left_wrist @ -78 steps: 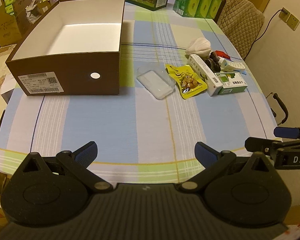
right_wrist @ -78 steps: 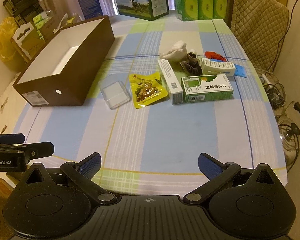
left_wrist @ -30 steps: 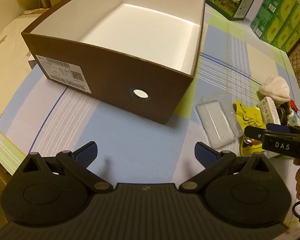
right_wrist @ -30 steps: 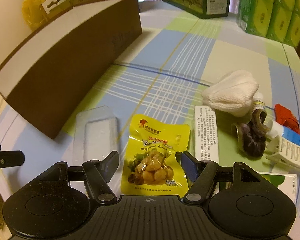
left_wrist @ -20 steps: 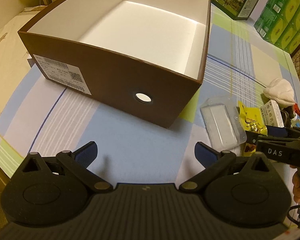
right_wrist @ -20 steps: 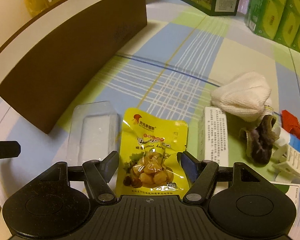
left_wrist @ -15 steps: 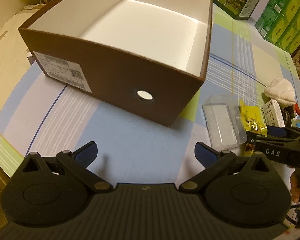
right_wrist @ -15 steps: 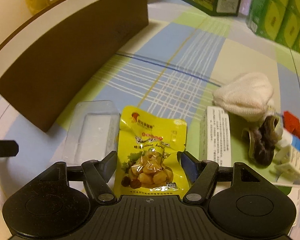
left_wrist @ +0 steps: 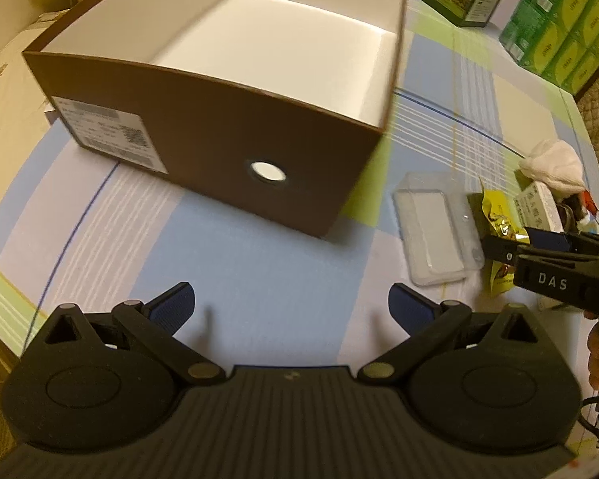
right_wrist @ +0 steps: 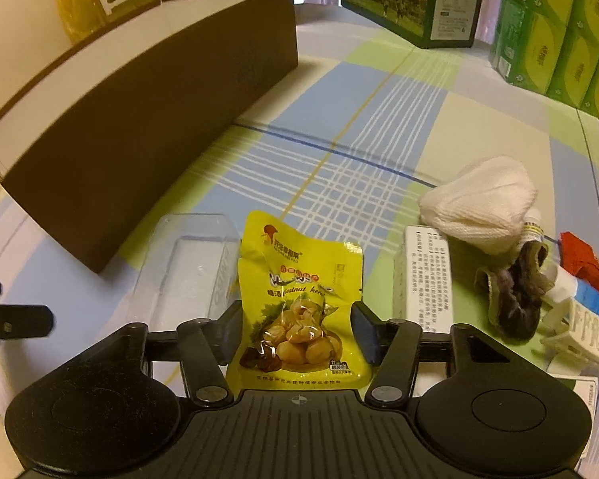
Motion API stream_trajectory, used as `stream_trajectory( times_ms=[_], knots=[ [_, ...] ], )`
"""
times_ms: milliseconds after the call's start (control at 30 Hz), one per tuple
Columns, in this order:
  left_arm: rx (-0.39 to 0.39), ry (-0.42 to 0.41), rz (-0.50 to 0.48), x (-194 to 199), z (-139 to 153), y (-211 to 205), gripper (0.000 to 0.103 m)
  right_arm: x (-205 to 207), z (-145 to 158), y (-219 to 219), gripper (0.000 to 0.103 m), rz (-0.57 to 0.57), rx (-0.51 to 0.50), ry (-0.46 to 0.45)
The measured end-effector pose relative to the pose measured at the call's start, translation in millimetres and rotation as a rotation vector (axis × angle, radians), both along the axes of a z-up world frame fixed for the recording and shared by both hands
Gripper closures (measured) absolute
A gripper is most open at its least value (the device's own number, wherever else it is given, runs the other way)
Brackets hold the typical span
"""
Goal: Organize objects
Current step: 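Close the right gripper on the yellow chestnut pouch and lift it, then grasp the clear plastic tray with the left gripper while the right holds the pouch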
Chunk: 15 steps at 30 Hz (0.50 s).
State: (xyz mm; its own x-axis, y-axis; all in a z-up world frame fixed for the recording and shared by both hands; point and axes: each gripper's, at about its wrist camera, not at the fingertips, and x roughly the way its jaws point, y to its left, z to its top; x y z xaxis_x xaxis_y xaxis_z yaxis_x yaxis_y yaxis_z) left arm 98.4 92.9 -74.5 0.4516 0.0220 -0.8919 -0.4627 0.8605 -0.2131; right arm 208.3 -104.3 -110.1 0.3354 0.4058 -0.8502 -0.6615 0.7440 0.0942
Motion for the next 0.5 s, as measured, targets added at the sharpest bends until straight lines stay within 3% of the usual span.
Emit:
stream_trajectory(
  times_ms=[500],
  knots=[
    [-0.003, -0.086, -0.148, 39, 13, -61, 0.006, -9, 61, -60, 0.050, -0.066, 0.156, -0.035]
  ],
)
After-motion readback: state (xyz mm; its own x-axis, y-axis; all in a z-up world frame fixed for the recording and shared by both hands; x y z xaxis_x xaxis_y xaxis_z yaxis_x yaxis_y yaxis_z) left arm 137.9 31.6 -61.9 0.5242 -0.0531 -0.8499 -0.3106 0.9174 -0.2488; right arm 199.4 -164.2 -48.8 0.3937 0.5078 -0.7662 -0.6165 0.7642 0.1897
